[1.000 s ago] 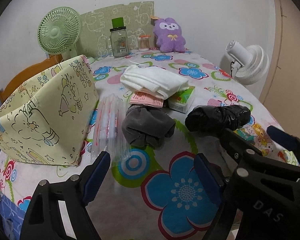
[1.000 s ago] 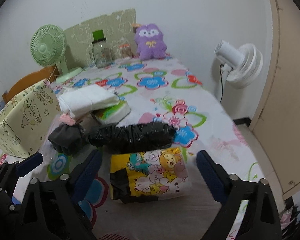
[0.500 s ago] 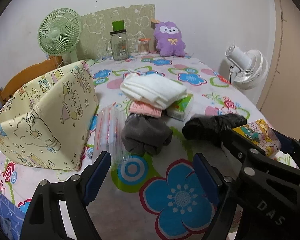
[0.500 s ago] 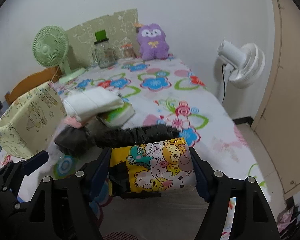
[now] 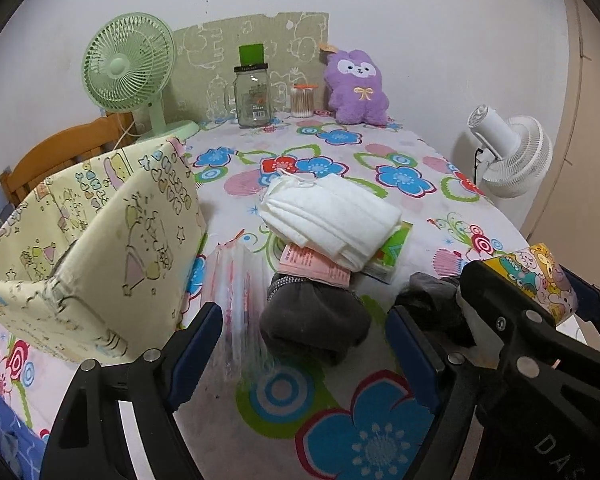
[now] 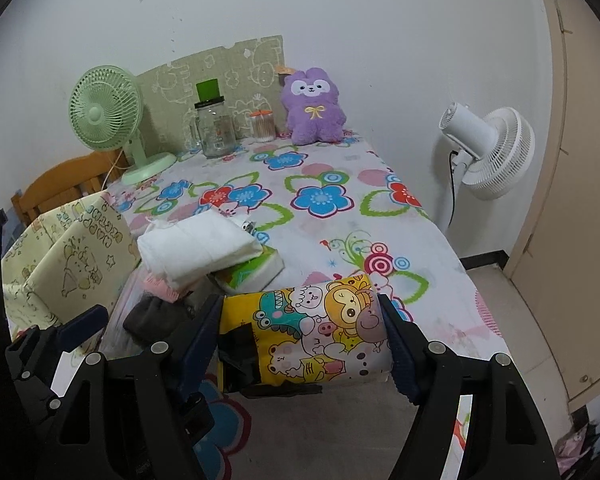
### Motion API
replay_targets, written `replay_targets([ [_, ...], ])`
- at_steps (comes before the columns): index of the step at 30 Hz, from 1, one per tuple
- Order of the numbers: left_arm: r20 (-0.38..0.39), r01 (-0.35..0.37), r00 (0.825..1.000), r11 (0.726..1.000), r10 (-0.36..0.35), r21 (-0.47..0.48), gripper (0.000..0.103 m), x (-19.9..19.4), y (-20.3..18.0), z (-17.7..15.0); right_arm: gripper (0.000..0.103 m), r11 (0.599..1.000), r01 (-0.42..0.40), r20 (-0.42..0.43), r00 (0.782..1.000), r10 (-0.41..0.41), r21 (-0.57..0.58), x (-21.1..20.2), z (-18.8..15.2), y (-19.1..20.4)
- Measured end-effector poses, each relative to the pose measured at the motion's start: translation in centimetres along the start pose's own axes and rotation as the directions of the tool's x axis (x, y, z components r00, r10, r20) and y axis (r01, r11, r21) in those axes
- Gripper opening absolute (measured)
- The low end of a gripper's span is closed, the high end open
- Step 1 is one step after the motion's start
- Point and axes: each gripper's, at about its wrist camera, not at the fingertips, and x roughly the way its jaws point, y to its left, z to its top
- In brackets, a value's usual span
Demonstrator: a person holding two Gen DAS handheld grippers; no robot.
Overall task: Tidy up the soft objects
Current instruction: 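Grasp the grey sock with the left gripper while the right gripper holds the yellow pack, then carry the grey sock with the left gripper while the right gripper carries the pack to the box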
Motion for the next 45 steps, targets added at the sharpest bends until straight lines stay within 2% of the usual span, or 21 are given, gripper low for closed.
replay_targets([
  [5, -0.035, 0.008, 0.999, 1.000, -0.008, -0.010, 0.077, 1.2, 0.1, 0.1, 0.077, 1.000, 0.005, -0.017, 1.000, -0.005, -0.003, 1.1, 0.2, 0.2],
  [12, -0.034, 0.024, 0.999, 1.000, -0.023, 0.017, 0.053, 1.0, -0.2, 0.3, 0.077, 1.000, 0.004, -0.026, 1.000, -0.004, -0.007, 1.8, 0.4, 0.5],
  [17, -0.057, 0.054, 0.997, 0.998, -0.054, 0.009, 0.047, 0.7, -0.2, 0.5, 0.077, 1.000, -0.001, -0.024, 1.000, 0.001, 0.001, 1.7, 0.5, 0.6],
  [28, -0.051, 0.093, 0.994, 0.996, -0.093, 0.007, 0.044, -1.9, -0.5, 0.8, 0.077, 1.000, -0.010, 0.014, 1.000, 0.010, 0.007, -0.6, 1.1, 0.5],
  [45, 0.038, 0.097, 0.994, 0.995, -0.098, 0.020, 0.044, -6.1, -0.4, 3.4, 0.077, 0.999, -0.026, 0.091, 0.996, 0.024, 0.020, -4.8, 3.7, 0.8],
])
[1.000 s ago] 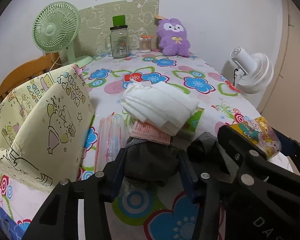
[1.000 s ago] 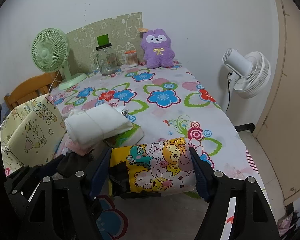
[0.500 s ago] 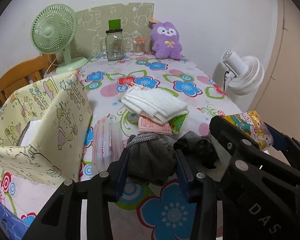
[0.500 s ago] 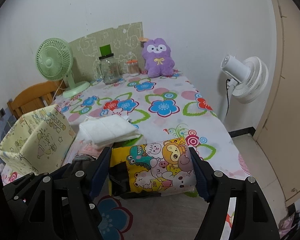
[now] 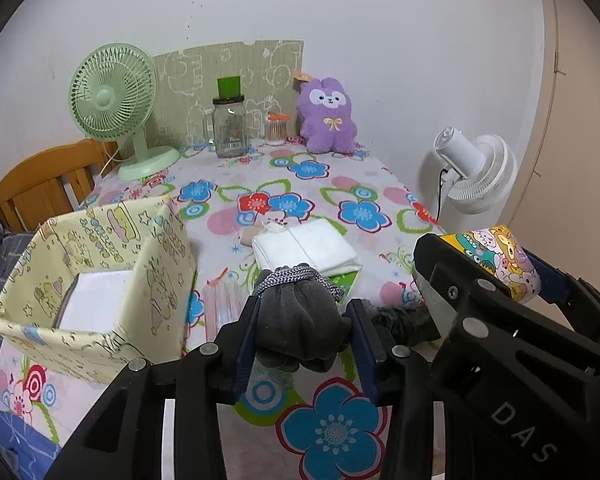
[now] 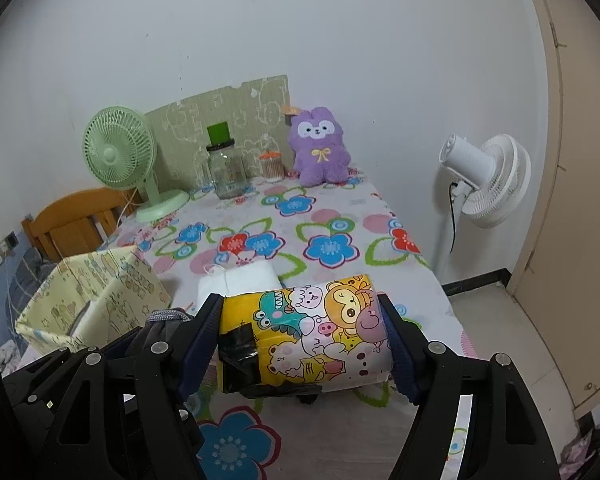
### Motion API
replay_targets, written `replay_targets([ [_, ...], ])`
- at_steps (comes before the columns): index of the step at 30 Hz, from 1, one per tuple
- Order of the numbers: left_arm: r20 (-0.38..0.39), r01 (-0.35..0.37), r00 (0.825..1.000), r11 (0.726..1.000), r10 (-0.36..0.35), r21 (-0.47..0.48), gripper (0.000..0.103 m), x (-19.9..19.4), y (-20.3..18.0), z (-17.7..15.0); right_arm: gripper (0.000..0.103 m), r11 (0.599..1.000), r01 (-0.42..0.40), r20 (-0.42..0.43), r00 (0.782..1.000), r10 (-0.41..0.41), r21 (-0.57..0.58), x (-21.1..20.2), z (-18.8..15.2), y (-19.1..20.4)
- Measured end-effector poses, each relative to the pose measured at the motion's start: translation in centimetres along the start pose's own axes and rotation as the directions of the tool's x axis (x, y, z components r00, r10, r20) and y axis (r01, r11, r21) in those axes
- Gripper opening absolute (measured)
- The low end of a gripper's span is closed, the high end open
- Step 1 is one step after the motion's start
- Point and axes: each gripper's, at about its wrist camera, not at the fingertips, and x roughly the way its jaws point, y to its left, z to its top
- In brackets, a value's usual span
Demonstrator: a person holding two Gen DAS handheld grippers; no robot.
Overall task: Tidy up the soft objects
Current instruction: 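Carry the grey sock with the left gripper while the right gripper carries the pack to the box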
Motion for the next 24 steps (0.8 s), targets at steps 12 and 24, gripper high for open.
replay_targets([
  [12, 0.027, 0.007, 1.000, 1.000, -0.007, 0.002, 0.044, -1.5, 1.0, 2.2, 0.077, 1.000, 0.005, 0.022, 1.000, -0.005, -0.013, -1.3, 2.6, 1.5],
  [24, 0.057, -0.014, 0.998, 1.000, 0.013, 0.008, 0.044, -2.7, 3.4, 4.1, 0.077, 0.998, -0.029, 0.018, 0.999, 0.030, -0.048, -1.0, 4.7, 4.6],
])
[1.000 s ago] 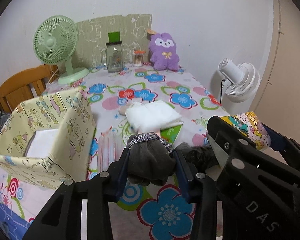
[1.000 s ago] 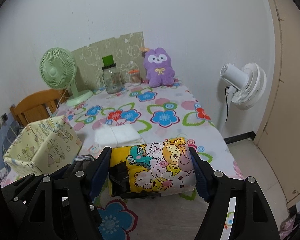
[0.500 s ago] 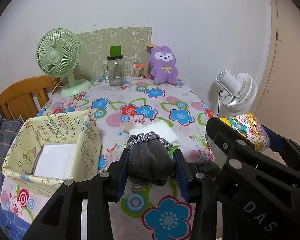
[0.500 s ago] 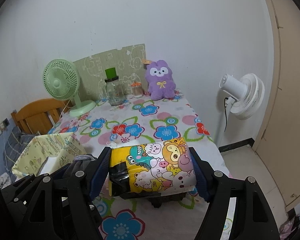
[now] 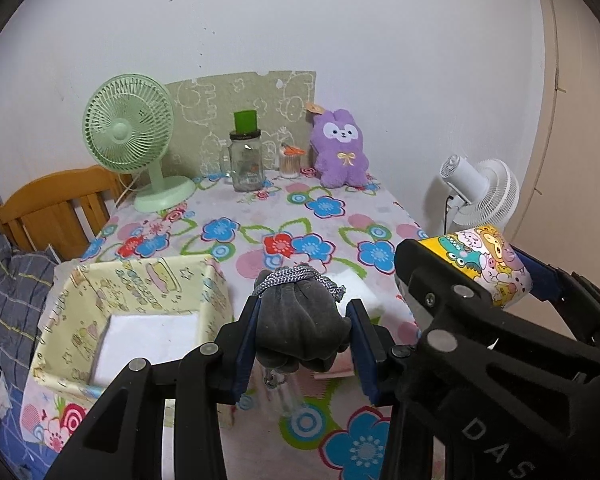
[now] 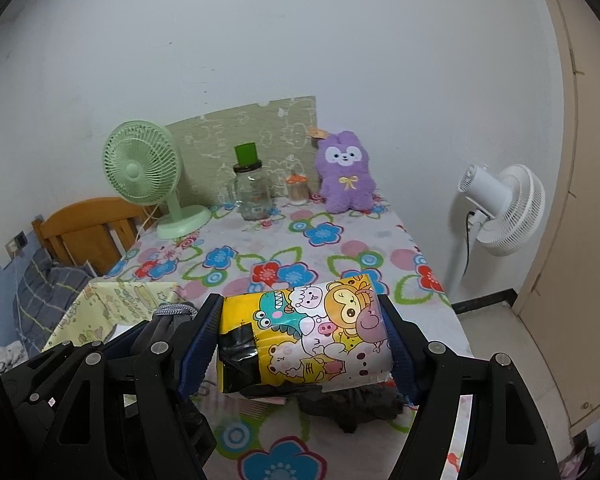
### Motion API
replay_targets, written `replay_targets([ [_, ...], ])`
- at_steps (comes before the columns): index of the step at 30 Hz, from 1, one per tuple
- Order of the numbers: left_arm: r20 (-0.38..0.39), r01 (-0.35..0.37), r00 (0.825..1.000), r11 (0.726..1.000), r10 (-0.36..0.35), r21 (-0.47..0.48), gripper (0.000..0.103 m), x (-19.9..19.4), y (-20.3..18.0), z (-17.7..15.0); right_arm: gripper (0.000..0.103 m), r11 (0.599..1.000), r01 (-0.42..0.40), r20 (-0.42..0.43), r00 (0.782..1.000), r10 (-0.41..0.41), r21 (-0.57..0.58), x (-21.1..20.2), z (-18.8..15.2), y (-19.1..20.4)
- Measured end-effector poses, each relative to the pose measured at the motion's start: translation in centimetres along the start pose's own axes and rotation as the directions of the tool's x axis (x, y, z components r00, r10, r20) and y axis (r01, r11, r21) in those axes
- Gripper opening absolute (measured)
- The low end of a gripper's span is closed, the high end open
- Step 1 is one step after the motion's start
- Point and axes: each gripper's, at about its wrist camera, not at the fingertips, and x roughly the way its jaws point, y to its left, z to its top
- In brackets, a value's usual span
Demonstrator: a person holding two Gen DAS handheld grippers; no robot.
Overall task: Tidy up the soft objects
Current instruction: 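Carry the grey sock with the left gripper while the right gripper carries the pack to the box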
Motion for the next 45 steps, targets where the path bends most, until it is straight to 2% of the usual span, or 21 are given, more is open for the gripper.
replay_targets([
  [13, 0.003, -0.042, 0.999, 0.999, 0.042, -0.018, 0.044, -0.2, 3.7, 1.0, 0.077, 0.998, -0.057, -0.027, 0.998, 0.056, -0.037, 1.2, 1.5, 4.1],
  [27, -0.015, -0.073, 0.997, 0.997, 0.072, -0.037, 0.044, 0.7, 8.7, 0.9, 0.077, 0.991, -0.123, -0.096, 0.988, 0.117, -0.060, 4.2, 1.4, 8.8],
  [45, -0.091, -0.107, 0.991, 0.989, 0.098, -0.099, 0.044, 3.3, 15.5, 0.0, 0.077, 0.974, -0.193, -0.167, 0.971, 0.172, -0.119, 8.9, 0.6, 15.3],
])
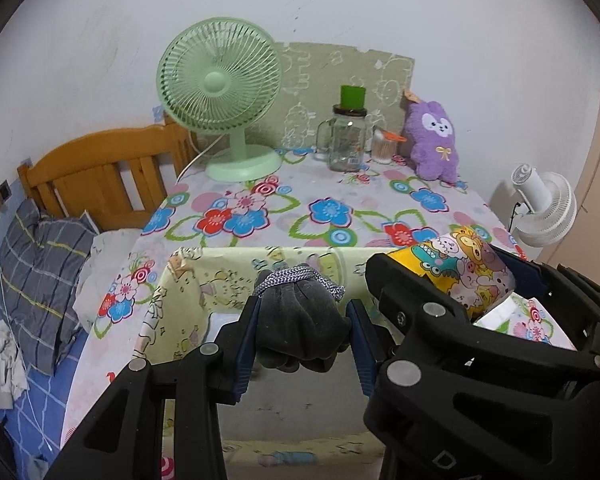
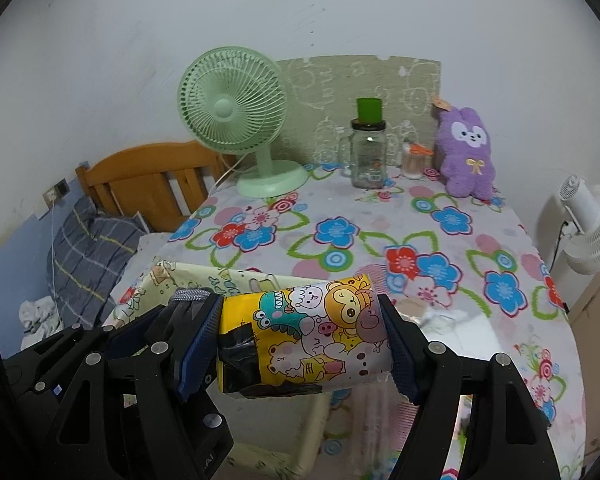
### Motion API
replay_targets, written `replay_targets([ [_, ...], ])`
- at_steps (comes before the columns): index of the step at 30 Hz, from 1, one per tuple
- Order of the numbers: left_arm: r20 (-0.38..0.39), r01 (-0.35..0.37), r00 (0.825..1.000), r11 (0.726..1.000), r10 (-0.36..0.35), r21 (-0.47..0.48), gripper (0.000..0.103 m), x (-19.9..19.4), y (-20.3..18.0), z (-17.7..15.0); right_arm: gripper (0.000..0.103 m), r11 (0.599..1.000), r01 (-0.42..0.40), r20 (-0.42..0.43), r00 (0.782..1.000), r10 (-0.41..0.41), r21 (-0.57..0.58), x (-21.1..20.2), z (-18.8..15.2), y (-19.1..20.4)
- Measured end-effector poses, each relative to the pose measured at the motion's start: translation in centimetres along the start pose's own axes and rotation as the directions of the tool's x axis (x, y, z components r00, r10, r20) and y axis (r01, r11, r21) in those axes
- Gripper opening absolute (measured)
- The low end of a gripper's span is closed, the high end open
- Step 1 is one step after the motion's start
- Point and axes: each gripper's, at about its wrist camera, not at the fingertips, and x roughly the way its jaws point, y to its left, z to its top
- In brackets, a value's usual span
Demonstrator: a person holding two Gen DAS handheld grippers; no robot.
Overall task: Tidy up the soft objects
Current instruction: 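Carry the grey sock with the left gripper while the right gripper carries the pack to the box, then open the left gripper over the box while the right gripper drops the yellow pack inside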
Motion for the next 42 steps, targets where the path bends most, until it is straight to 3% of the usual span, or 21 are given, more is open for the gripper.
replay_targets([
  [16, -0.108, -0.048, 0.993, 0.998, 0.043, -0.039, 0.048, 4.3, 4.2, -1.2, 0.077, 0.998, -0.054, -0.089, 0.995, 0.050, -0.042, 5.7, -0.4, 3.3],
  [18, -0.103, -0.055, 0.993, 0.997, 0.050, -0.045, 0.056, 4.4, 4.5, -1.3, 0.077, 0.997, -0.061, -0.108, 0.993, 0.056, -0.041, 6.2, -0.5, 3.3],
  [22, -0.103, -0.056, 0.993, 0.998, 0.051, -0.043, 0.059, 4.5, 4.6, -1.4, 0.079, 0.996, -0.070, -0.132, 0.989, 0.063, -0.048, 6.5, -0.7, 3.6],
  [24, -0.100, -0.052, 0.994, 0.998, 0.047, -0.040, 0.069, 4.4, 4.5, -1.4, 0.080, 0.997, -0.063, -0.136, 0.989, 0.055, -0.053, 6.5, -0.7, 3.7],
  [26, -0.094, -0.052, 0.994, 0.998, 0.048, -0.038, 0.074, 4.3, 4.4, -1.4, 0.083, 0.997, -0.050, -0.142, 0.989, 0.040, -0.061, 6.5, -0.7, 3.7],
  [42, -0.065, -0.050, 0.997, 0.998, 0.047, -0.045, 0.087, 2.0, 3.6, -1.3, 0.090, 0.993, -0.047, -0.089, 0.995, 0.037, -0.107, 4.1, -0.2, 3.8],
])
